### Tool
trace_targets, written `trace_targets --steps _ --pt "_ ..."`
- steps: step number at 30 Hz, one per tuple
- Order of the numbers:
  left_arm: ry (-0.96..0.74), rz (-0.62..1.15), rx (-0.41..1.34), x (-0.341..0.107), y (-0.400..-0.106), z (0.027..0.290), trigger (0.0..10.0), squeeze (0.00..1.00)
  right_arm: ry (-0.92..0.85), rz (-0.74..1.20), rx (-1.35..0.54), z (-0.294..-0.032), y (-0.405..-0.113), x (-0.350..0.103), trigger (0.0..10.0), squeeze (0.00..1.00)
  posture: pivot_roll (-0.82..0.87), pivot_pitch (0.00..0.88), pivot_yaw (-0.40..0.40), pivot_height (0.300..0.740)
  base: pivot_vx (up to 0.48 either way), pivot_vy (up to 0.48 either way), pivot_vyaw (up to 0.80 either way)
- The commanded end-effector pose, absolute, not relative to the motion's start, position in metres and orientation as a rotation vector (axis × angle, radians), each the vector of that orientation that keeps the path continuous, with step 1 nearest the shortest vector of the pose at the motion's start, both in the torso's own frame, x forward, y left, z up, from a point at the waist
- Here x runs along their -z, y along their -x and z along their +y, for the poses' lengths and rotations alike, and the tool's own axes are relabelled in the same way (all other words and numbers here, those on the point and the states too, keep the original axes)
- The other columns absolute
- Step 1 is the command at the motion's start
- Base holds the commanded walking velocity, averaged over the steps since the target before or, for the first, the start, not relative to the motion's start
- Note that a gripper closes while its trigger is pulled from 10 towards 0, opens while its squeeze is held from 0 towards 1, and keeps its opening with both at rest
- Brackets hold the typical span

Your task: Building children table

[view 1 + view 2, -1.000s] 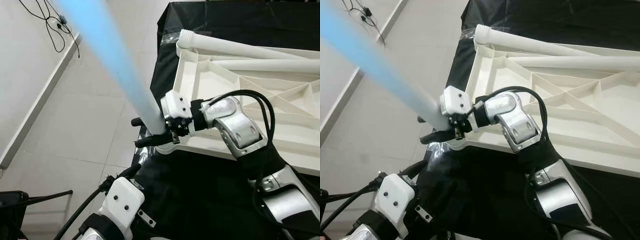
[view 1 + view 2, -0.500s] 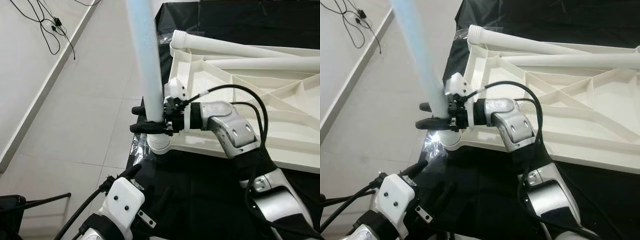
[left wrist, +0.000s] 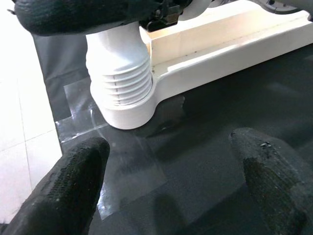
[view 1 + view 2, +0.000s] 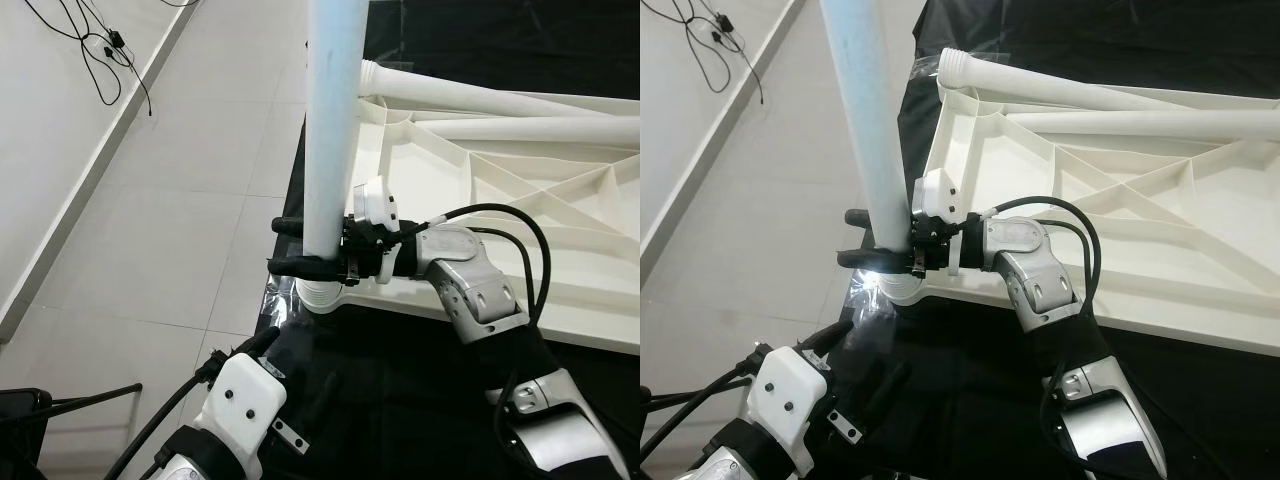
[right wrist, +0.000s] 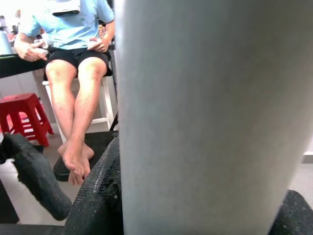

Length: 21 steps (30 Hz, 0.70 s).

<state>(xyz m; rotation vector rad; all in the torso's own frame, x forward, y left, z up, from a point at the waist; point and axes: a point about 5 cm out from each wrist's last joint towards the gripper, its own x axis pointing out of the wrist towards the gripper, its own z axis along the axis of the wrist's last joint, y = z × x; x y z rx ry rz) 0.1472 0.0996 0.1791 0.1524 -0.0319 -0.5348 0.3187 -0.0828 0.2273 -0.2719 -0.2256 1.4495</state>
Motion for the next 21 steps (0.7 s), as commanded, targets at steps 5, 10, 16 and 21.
trace_targets --steps 5,10,16,21 --pt "-0.162 -0.006 0.537 -0.1763 -0.1444 0.1005 10.0 0.0 0.476 0.034 -1.442 -0.1038 -0.3147 -0.1682 10.0 0.0 0.06 0.392 0.088 0.74 0.0 0.0 0.0" --pt "-0.162 -0.006 0.537 -0.1763 -0.1446 0.1005 10.0 0.0 0.488 0.021 -1.442 -0.1042 -0.3149 -0.1684 10.0 0.0 0.06 0.392 0.088 0.74 0.0 0.0 0.0" --pt "-0.163 -0.006 0.54 -0.1762 -0.145 0.1006 10.0 0.0 0.502 0.035 -1.458 -0.1062 -0.3161 -0.1704 10.0 0.0 0.06 0.393 0.09 0.74 0.0 0.0 0.0" --pt "-0.163 -0.006 0.54 -0.1761 -0.1453 0.1006 10.0 0.0 0.44 0.075 -1.495 -0.1085 -0.3164 -0.1766 10.0 0.0 0.06 0.393 0.089 0.74 0.0 0.0 0.0"
